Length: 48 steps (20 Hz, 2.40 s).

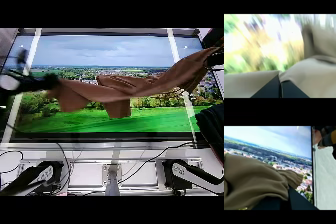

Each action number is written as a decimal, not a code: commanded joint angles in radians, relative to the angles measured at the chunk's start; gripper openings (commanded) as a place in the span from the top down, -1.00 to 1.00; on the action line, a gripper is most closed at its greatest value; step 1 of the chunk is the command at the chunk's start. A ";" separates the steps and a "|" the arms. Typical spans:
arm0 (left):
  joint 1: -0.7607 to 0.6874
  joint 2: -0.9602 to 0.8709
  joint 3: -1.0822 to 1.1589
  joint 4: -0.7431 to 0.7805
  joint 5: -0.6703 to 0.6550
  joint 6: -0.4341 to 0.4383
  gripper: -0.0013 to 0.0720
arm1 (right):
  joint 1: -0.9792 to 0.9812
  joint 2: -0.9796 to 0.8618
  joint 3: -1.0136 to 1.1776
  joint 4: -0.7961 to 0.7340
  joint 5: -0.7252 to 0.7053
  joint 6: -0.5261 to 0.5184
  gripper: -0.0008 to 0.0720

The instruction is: Fold the clothes and pants, and hang the long-sleeved shirts on hangers.

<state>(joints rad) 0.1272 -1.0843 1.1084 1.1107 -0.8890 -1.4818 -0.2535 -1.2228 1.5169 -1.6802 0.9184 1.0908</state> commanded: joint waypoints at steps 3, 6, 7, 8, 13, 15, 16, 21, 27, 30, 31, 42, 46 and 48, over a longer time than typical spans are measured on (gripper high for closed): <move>0.154 0.031 0.249 0.035 0.023 0.151 0.90 | 0.050 0.000 0.001 0.024 -0.005 0.013 0.89; 0.154 0.030 0.269 0.173 -0.053 0.134 0.90 | 0.046 0.000 0.001 -0.048 0.137 0.116 0.89; 0.154 0.023 0.267 0.248 -0.120 0.105 0.90 | 0.046 0.000 0.001 -0.066 0.206 0.116 0.89; 0.154 0.015 0.266 0.311 -0.199 0.090 0.90 | 0.045 0.000 0.001 -0.071 0.299 0.117 0.89; 0.156 -0.020 0.198 0.554 -0.557 0.102 0.90 | 0.036 0.000 -0.034 -0.079 0.742 0.131 0.89; 0.156 -0.019 0.115 0.614 -0.594 0.103 0.90 | 0.004 0.002 -0.082 -0.077 0.797 0.132 0.89; 0.156 -0.019 0.069 0.633 -0.609 0.115 0.90 | -0.017 0.006 -0.124 -0.077 0.819 0.133 0.89; 0.155 -0.019 -0.138 0.632 -0.644 0.129 0.90 | -0.103 0.048 -0.368 -0.073 0.925 0.131 0.89; 0.155 -0.021 -0.187 0.632 -0.690 0.129 0.90 | -0.106 0.066 -0.506 -0.043 0.888 0.131 0.82; 0.155 -0.021 -0.187 0.632 -0.691 0.129 -0.60 | -0.106 0.066 -0.506 -0.044 0.840 0.131 -0.70; 0.155 -0.021 -0.187 0.635 -0.690 0.129 -0.97 | -0.106 0.066 -0.506 -0.048 0.840 0.131 -0.83; 0.155 -0.021 -0.186 0.752 -0.657 0.129 -0.95 | -0.106 0.076 -0.340 -0.073 0.925 0.214 -0.83; 0.155 -0.021 -0.186 0.752 -0.606 0.129 -0.95 | -0.105 0.076 -0.219 -0.030 0.923 0.237 -0.83; 0.155 -0.021 -0.186 0.751 -0.576 0.129 -0.95 | -0.105 0.076 -0.182 -0.031 0.853 0.236 -0.47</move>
<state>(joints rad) 0.2821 -1.1049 0.9226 1.8587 -1.5097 -1.3525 -0.3592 -1.1477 1.2713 -1.7271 1.8313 1.3087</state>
